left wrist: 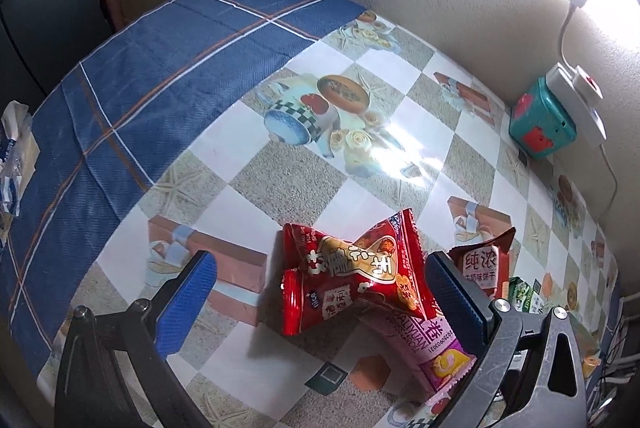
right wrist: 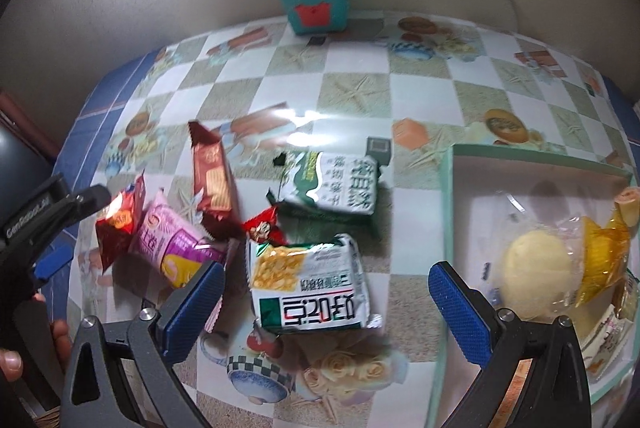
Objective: Organize snacks
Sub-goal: 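Grasp the green-white biscuit packet with the right tool while the left grasps the red packet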
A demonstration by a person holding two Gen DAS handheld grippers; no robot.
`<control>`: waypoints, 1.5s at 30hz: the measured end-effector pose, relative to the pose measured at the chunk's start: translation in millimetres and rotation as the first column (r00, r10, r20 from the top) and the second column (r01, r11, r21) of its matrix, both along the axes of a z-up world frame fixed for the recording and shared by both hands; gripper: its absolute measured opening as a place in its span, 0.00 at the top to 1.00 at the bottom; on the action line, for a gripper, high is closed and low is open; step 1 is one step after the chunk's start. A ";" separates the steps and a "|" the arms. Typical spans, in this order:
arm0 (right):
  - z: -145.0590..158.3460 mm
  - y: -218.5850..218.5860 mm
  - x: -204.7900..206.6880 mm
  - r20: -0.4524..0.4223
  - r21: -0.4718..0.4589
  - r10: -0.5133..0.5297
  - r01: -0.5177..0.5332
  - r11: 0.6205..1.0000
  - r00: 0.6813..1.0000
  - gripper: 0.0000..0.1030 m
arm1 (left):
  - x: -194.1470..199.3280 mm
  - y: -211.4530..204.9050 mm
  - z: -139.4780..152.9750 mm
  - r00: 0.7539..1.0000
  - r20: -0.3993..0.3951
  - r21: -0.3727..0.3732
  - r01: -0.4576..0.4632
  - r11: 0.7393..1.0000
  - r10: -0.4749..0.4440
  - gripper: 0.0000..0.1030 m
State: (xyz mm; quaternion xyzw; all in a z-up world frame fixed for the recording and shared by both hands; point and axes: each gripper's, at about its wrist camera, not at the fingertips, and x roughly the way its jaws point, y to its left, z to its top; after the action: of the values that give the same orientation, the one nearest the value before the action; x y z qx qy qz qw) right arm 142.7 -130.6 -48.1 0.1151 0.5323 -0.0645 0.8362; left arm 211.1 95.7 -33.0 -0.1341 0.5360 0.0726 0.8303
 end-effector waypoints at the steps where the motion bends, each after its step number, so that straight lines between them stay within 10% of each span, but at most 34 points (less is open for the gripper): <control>1: -3.0 1.4 0.5 -0.009 0.001 0.004 -0.004 1.000 1.000 0.00 | 0.8 -0.1 -2.5 1.000 -0.002 -0.004 -0.001 1.000 0.001 0.00; 45: -24.5 0.9 1.1 -0.066 0.045 0.052 -0.049 0.998 0.996 0.25 | 6.3 16.8 -33.4 0.999 -0.007 -0.122 -0.045 0.992 0.044 0.02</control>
State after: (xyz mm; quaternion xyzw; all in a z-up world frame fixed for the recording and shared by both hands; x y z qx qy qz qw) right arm 143.8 -129.6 -72.6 0.1175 0.5640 -0.0355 0.8166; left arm 217.4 112.5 -66.4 -0.1963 0.5380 0.0585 0.8177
